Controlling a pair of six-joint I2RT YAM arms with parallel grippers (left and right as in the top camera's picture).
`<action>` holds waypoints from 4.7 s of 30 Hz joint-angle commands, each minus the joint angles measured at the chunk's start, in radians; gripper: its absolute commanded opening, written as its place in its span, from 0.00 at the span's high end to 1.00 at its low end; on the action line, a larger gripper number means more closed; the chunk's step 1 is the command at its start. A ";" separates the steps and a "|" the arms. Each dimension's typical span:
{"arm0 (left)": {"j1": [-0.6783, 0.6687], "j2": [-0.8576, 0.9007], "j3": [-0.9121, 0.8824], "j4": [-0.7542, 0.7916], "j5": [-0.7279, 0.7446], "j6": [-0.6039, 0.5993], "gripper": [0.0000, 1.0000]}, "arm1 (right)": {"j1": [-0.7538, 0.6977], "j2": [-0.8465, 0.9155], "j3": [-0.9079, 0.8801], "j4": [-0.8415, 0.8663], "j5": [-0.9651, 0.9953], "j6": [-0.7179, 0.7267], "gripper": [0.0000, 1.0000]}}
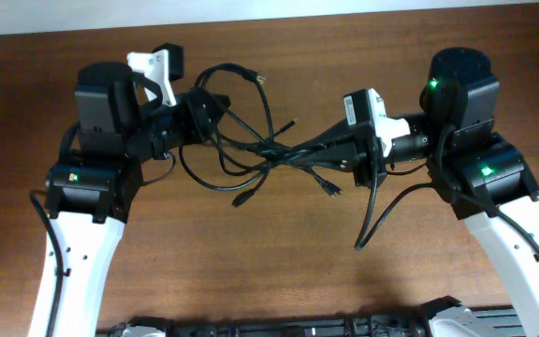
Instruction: Untangle cables
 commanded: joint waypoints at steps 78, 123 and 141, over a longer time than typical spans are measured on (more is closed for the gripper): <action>-0.064 0.250 -0.001 -0.066 -0.104 0.532 0.95 | 0.010 -0.022 0.012 0.366 -0.215 0.349 0.96; 0.052 0.000 0.000 0.021 0.072 0.619 0.01 | -0.045 0.075 0.011 0.356 0.094 0.723 0.96; 0.052 -0.034 0.000 0.022 0.439 0.757 0.01 | -0.043 0.087 0.011 0.370 0.171 0.816 0.96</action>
